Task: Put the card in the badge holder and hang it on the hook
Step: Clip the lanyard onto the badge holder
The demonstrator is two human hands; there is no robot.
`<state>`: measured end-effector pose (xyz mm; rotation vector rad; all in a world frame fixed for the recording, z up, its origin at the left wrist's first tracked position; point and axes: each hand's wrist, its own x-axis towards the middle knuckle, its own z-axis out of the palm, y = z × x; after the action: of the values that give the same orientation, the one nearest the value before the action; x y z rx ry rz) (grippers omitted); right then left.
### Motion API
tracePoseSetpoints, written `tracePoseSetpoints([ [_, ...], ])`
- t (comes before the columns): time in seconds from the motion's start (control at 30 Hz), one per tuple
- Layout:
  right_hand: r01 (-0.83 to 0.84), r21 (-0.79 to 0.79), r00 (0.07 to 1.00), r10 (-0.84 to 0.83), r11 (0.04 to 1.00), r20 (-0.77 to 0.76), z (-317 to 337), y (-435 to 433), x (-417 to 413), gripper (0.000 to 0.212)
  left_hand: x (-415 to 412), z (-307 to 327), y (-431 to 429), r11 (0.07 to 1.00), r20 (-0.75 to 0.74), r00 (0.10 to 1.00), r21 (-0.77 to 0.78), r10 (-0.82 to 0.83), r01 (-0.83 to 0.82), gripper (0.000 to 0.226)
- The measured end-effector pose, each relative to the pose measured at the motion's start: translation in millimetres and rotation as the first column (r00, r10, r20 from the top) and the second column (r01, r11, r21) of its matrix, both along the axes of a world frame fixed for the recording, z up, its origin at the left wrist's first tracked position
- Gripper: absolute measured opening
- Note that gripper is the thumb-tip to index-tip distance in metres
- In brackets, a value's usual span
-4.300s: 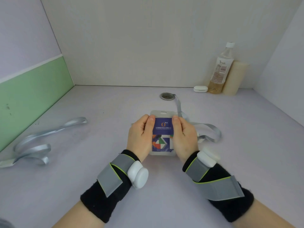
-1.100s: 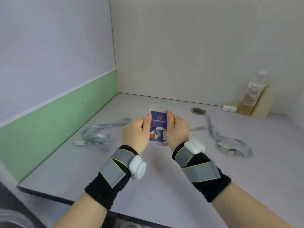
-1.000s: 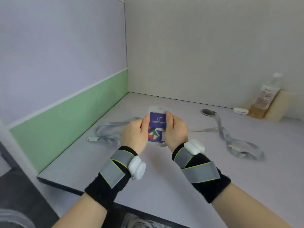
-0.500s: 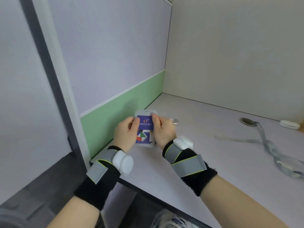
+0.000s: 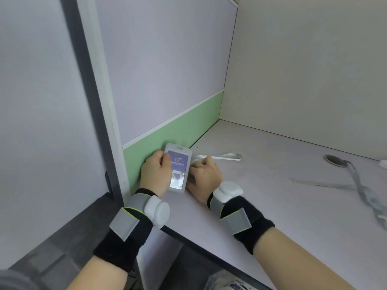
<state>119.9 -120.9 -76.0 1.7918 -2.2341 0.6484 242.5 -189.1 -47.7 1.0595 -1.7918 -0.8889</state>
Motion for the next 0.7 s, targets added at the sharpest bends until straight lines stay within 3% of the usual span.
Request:
tracePoseSetpoints([
  [0.17, 0.091, 0.087, 0.995, -0.094, 0.992, 0.034, 4, 2, -11, 0.025, 1, -1, 1, 0.999, 0.038, 0.999, -0.038, -0.022, 0.023, 0.036],
  [0.4, 0.226, -0.07, 0.895, -0.178, 0.972, 0.41, 27, 47, -47, 0.035, -24, 1, 8, 0.995, -0.079, 0.994, 0.059, -0.07, 0.075, 0.02],
  [0.53, 0.317, -0.098, 0.819, -0.219, 0.943, 0.53, 47, 90, -79, 0.012, -64, 13, 43, 0.973, -0.153, 0.962, 0.017, -0.224, 0.229, 0.043],
  [0.7, 0.393, -0.123, 0.767, -0.251, 0.911, 0.591, 58, 153, -118, 0.012, -129, 18, 90, 0.905, -0.044, 0.907, -0.098, -0.419, 0.414, 0.036],
])
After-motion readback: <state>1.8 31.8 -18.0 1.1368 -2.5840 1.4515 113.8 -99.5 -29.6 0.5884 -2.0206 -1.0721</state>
